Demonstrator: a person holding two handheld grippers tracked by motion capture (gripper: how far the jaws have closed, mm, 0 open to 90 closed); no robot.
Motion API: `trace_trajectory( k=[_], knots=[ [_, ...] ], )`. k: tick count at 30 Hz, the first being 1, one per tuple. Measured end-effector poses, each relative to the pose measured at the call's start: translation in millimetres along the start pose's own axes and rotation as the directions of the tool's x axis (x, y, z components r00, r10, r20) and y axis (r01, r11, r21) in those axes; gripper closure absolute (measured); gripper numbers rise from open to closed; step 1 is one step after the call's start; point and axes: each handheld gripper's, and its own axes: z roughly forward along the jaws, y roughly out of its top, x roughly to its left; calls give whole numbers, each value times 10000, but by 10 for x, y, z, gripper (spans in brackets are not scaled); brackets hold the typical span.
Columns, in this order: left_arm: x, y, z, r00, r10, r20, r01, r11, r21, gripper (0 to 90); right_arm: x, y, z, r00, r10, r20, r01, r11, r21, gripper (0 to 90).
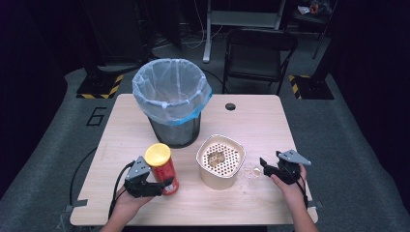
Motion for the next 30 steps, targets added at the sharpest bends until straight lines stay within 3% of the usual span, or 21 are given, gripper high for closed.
trace_trajectory(
  k=[3, 9, 13, 21, 30],
  knots=[
    [10, 42, -22, 9999, -111, 66, 111, 9999, 21, 240, 5, -8, 14, 10000, 32, -27, -32, 10000, 69, 259],
    [48, 113, -61, 9999, 86, 56, -88, 9991, 413, 240, 11, -18, 18, 9999, -103, -74, 104, 9998, 139, 259],
    [59, 170, -63, 9999, -129, 48, 127, 9990, 419, 240, 12, -10, 11, 9999, -59, -116, 60, 10000, 71, 258],
    [79, 330, -108, 9999, -126, 33, 123, 9973, 725, 240, 44, -11, 26, 9997, -212, -156, 215, 9995, 215, 258],
    [105, 583, -265, 9993, -367, -18, 368, 9977, 575, 240, 33, -25, 47, 9996, -202, -221, 209, 9992, 337, 257]
  ],
)
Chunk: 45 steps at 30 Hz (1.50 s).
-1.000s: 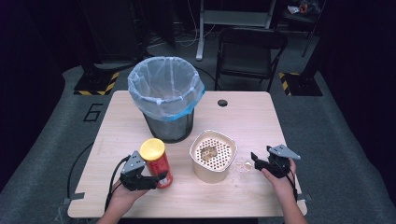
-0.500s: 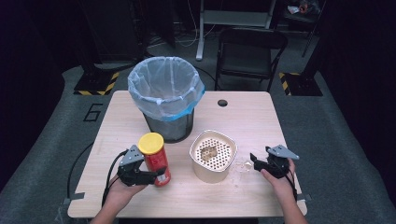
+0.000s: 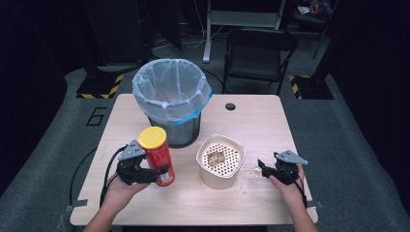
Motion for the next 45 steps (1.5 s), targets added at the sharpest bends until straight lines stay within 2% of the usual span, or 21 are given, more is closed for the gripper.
trace_trajectory(
  k=[12, 19, 27, 38, 45],
  knots=[
    [-22, 404, -233, 9994, 150, -302, -153, 9999, -75, 240, 13, -11, 22, 10000, -33, -44, 34, 9998, 174, 257],
    [-47, 688, -400, 9972, 466, -590, -471, 9989, -78, 240, 9, -11, 21, 10000, -72, -35, 73, 9998, 173, 257],
    [-77, 980, -551, 9965, 563, -614, -572, 9983, -134, 240, 4, -14, 24, 9999, -108, -11, 109, 9998, 188, 257],
    [-61, 1285, -620, 9973, 521, -519, -522, 9986, -6, 240, 5, -10, 21, 9999, -153, -54, 154, 9997, 180, 257],
    [-62, 1410, -632, 9977, 519, -437, -518, 9987, 31, 240, 6, -11, 25, 9998, -180, -88, 182, 9997, 192, 257]
  ],
)
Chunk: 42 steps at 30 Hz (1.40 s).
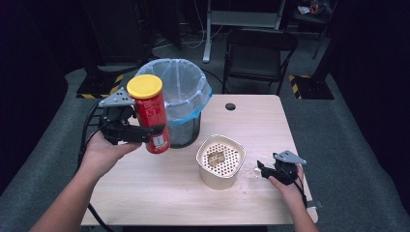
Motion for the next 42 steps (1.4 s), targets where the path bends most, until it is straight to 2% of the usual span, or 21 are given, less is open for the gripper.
trace_trajectory(
  k=[8, 17, 21, 32, 42],
  knots=[
    [11, 124, 1, 10000, -56, -6, 56, 10000, 28, 240, 5, -3, 2, 10000, 10, -32, -10, 10000, 48, 257],
    [66, 322, -62, 9998, -211, 13, 211, 9997, -151, 240, -1, -7, 8, 10000, -55, -59, 56, 9999, 90, 257],
    [80, 416, -93, 9997, -113, -239, 110, 9999, -102, 240, -1, -11, 11, 10000, -41, -38, 41, 9999, 93, 257],
    [136, 657, -124, 9988, -47, -478, 40, 9999, -151, 240, -1, -22, 25, 10000, 1, -89, 1, 9998, 192, 257],
    [248, 859, -40, 9961, -269, -835, 249, 9994, -253, 240, 4, -25, 37, 10000, -7, -53, 9, 9997, 228, 257]
  ],
)
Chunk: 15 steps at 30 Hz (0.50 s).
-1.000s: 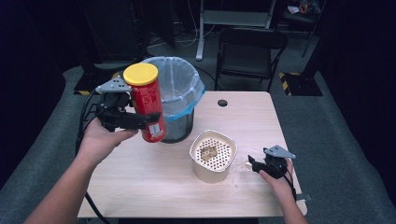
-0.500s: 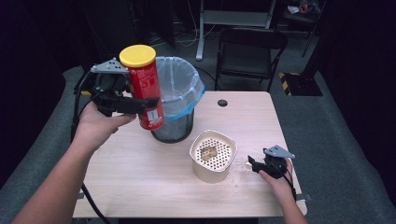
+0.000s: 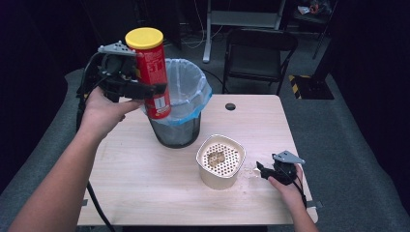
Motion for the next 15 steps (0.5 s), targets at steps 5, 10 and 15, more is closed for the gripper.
trace_trajectory(
  k=[5, 10, 15],
  knots=[
    [72, 52, 117, 9994, -261, -216, 261, 9997, -8, 240, -9, -2, -5, 10000, -37, -43, 37, 10000, -26, 257],
    [157, 85, 225, 9974, -586, -409, 586, 9983, -29, 240, -19, -4, -2, 10000, -44, -45, 44, 10000, -24, 257],
    [220, 99, 332, 9944, -724, -771, 731, 9973, 64, 239, -12, -4, -1, 10000, -44, -75, 44, 10000, 28, 258]
  ],
)
